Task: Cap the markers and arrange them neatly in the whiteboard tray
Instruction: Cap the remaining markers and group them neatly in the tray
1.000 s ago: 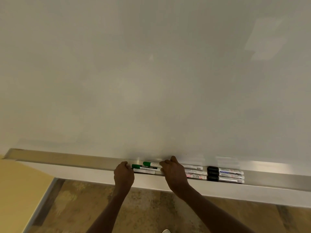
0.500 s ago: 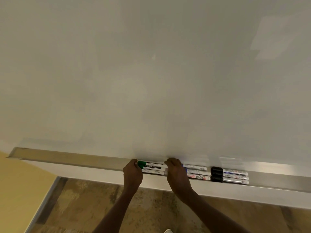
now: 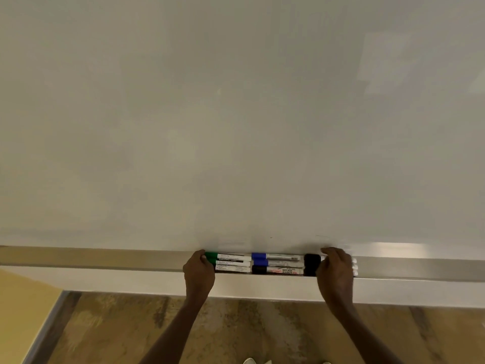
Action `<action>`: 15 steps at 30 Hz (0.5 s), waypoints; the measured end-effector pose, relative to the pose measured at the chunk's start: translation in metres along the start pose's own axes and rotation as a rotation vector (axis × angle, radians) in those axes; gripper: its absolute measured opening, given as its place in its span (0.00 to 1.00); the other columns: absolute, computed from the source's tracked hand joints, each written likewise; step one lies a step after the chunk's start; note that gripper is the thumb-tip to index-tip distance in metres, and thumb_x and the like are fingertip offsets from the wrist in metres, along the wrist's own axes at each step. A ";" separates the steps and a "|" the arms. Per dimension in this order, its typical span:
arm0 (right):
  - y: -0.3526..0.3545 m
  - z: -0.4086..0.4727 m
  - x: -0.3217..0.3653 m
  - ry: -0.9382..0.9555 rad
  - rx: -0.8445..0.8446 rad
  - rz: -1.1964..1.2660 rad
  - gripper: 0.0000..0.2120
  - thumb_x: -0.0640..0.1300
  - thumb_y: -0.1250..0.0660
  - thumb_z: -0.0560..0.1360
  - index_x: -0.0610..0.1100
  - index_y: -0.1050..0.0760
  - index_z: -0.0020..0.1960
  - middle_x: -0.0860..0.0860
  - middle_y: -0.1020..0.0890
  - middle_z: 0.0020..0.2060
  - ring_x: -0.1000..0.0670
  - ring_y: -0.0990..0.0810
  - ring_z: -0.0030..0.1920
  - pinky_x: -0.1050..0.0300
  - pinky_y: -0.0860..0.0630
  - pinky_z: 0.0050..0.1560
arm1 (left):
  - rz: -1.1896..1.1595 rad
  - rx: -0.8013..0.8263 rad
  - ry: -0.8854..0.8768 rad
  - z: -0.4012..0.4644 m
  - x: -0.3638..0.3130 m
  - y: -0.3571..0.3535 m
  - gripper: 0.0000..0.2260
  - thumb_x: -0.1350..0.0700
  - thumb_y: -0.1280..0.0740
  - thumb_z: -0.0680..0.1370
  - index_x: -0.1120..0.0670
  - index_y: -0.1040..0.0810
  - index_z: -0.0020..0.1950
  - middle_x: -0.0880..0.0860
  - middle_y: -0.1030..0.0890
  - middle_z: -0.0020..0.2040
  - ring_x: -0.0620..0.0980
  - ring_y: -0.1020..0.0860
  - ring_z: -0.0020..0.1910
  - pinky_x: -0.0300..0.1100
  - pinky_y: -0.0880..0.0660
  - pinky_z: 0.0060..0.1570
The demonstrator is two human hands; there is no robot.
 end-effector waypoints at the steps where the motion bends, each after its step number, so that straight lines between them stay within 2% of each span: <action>1: 0.007 0.002 -0.011 -0.031 -0.026 -0.026 0.14 0.28 0.37 0.70 0.36 0.23 0.54 0.40 0.21 0.52 0.41 0.28 0.54 0.48 0.26 0.51 | 0.000 0.001 -0.002 -0.002 -0.001 -0.001 0.12 0.65 0.44 0.79 0.63 0.21 0.54 0.63 0.17 0.47 0.62 0.21 0.44 0.41 0.32 0.42; 4: 0.024 0.006 -0.043 -0.136 -0.078 -0.091 0.12 0.32 0.39 0.74 0.36 0.26 0.57 0.38 0.22 0.54 0.40 0.29 0.55 0.44 0.26 0.52 | 0.013 0.011 -0.012 -0.005 -0.001 -0.006 0.12 0.65 0.44 0.79 0.63 0.21 0.53 0.63 0.17 0.46 0.62 0.21 0.43 0.41 0.32 0.42; 7: 0.028 0.010 -0.074 -0.296 -0.048 -0.057 0.12 0.37 0.42 0.78 0.36 0.29 0.59 0.36 0.23 0.54 0.37 0.27 0.54 0.43 0.26 0.52 | 0.025 0.001 -0.016 -0.008 -0.002 -0.008 0.12 0.65 0.43 0.79 0.63 0.21 0.54 0.63 0.17 0.46 0.63 0.20 0.44 0.43 0.31 0.44; 10: 0.029 0.014 -0.083 -0.281 0.014 0.002 0.09 0.39 0.44 0.79 0.38 0.30 0.57 0.38 0.19 0.47 0.40 0.24 0.42 0.51 0.26 0.40 | 0.022 -0.027 -0.026 -0.008 0.000 -0.009 0.11 0.66 0.43 0.78 0.63 0.21 0.52 0.64 0.17 0.45 0.65 0.20 0.44 0.49 0.27 0.46; 12: 0.031 0.016 -0.081 -0.261 0.038 0.034 0.10 0.38 0.45 0.80 0.37 0.30 0.59 0.37 0.19 0.46 0.40 0.24 0.39 0.54 0.28 0.37 | 0.021 -0.036 -0.017 -0.006 0.001 -0.009 0.11 0.65 0.43 0.78 0.63 0.21 0.51 0.64 0.17 0.44 0.65 0.21 0.43 0.51 0.26 0.46; 15: 0.034 0.019 -0.079 -0.299 0.048 0.067 0.14 0.38 0.46 0.80 0.36 0.31 0.64 0.35 0.19 0.50 0.35 0.22 0.45 0.47 0.24 0.45 | 0.002 -0.036 0.013 -0.008 -0.001 -0.010 0.12 0.65 0.43 0.79 0.63 0.21 0.53 0.65 0.17 0.48 0.66 0.21 0.46 0.53 0.26 0.51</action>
Point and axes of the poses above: each hand's wrist, its own z-axis towards the middle knuckle, its own y-axis out of the back of the hand, x = y × z, the point moved 3 cm from there along z, towards the middle knuckle
